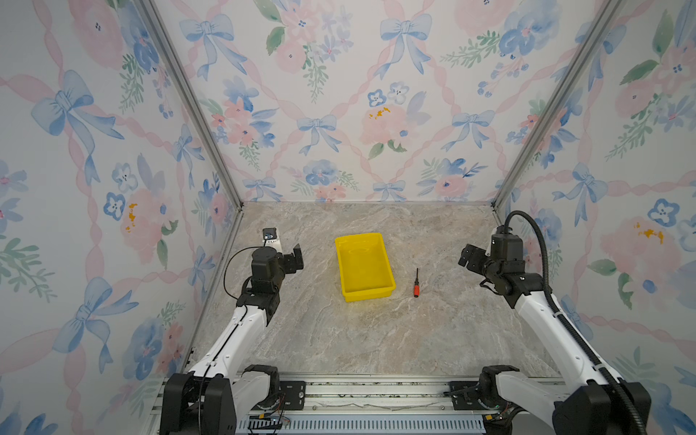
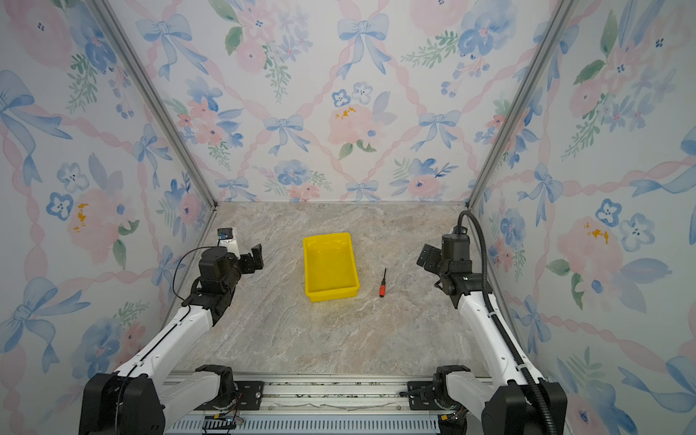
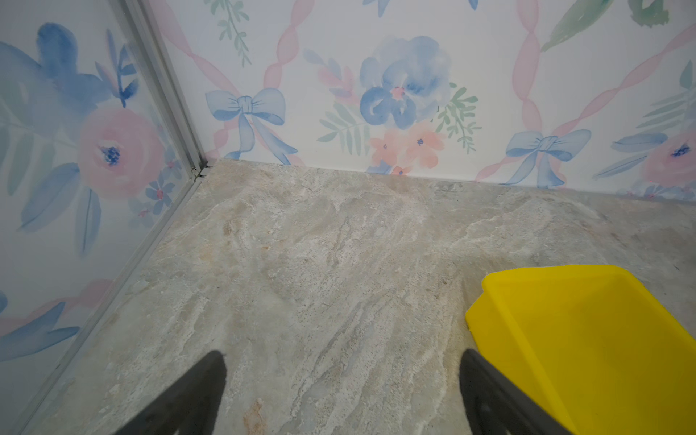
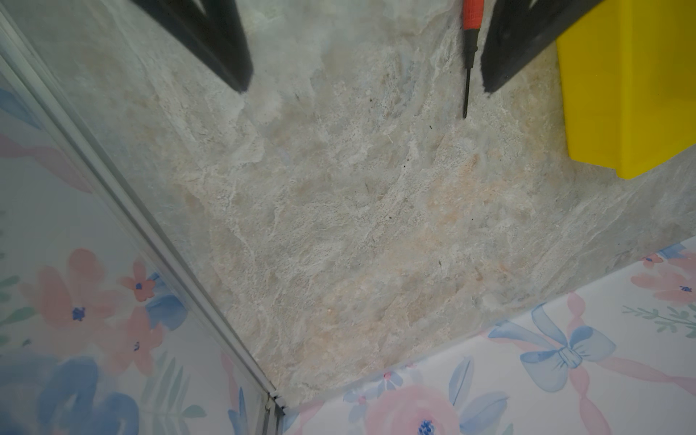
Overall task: Put the screwdriver in the bin
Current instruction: 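Move the right gripper over the red-handled screwdriver while the left arm rises beside the bin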
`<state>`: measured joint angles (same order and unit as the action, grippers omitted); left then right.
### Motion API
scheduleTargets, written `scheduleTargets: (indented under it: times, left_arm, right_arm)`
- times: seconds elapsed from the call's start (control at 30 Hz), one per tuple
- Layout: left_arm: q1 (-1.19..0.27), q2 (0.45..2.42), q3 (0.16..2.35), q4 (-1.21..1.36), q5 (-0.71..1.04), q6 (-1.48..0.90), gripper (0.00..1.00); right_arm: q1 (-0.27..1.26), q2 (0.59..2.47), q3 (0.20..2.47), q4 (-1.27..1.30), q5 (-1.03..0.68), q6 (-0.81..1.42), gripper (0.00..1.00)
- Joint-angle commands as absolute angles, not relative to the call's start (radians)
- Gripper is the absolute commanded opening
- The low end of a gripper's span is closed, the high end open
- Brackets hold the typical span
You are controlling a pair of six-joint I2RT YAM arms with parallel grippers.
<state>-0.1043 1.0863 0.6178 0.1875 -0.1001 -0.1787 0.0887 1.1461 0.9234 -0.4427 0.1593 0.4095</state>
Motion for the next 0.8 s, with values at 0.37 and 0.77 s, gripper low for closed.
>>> scheduleTargets:
  times: [0.37,0.77]
  left_arm:
    - [-0.212,1.059,0.725,-0.012,0.292,-0.224,0.97]
    - [-0.349,1.021,0.690,0.009,0.354,-0.221,0.97]
  right_arm:
    - [0.319,1.401,1.110,-0.741,0.138,0.563,0.97]
    - [0.380,1.580,1.137,-0.707,0.116,0.594,0.97]
